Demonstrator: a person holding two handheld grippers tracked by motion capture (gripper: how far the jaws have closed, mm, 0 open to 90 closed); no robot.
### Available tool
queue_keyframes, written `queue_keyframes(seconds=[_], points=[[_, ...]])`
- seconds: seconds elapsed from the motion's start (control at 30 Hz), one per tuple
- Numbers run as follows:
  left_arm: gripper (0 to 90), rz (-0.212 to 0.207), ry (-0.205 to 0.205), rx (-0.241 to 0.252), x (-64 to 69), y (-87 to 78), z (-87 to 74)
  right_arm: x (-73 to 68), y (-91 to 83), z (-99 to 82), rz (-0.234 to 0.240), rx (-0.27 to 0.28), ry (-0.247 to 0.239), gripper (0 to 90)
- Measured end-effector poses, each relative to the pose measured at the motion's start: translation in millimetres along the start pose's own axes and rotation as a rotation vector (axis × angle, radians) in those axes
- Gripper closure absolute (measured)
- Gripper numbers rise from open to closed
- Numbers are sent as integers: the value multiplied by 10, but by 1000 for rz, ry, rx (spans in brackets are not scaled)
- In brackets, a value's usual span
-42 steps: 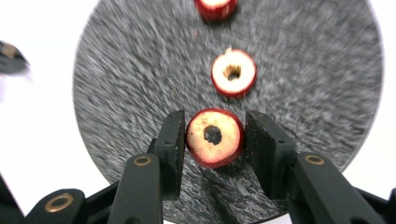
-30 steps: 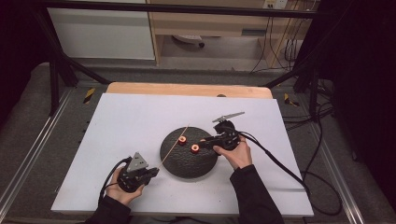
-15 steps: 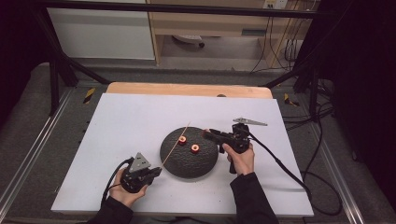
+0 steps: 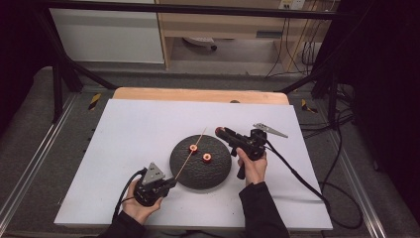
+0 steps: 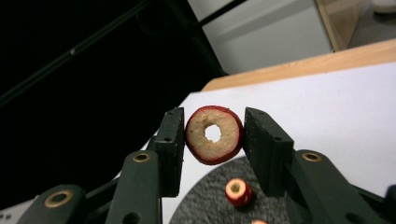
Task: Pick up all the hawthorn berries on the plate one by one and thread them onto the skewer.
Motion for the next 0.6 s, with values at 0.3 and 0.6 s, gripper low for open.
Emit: queue_keyframes(seconds=[0.3,0.6], points=[[882,-20,2,3,111,49,63,8,26,125,18,122,8,597],[882,-41,-3,1,215,116,128,25,51,165,19,187,-16,598]])
Point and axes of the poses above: each handheld gripper's, and its own axes: y roughly forward along the jaws, z roughly out of its top, x roughly to its right, the point moved 6 cm from there along y, roughly forward along the jaws, and after that the axes turned 5 degrees about y, right-handed, at the moved point
